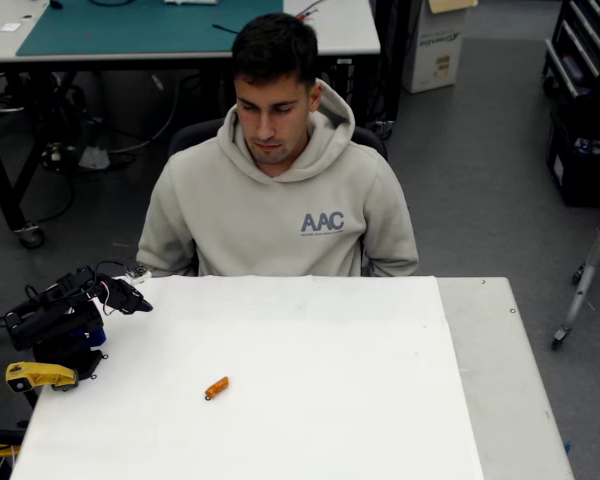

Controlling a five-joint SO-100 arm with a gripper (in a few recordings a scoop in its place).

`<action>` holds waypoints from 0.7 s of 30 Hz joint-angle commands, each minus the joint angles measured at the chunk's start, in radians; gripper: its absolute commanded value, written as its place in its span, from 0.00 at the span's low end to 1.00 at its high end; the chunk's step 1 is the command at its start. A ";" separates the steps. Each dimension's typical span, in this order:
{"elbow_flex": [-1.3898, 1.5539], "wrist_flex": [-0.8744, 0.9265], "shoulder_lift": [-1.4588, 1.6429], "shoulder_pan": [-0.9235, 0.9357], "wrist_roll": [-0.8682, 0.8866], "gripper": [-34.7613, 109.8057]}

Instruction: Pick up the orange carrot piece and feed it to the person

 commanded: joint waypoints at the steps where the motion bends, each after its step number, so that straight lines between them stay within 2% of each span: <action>1: -0.066 -0.003 0.011 0.011 -0.014 0.24; 11: -0.067 -0.005 0.011 0.011 -0.018 0.24; 21: -0.311 -0.006 -0.035 0.011 -0.020 0.23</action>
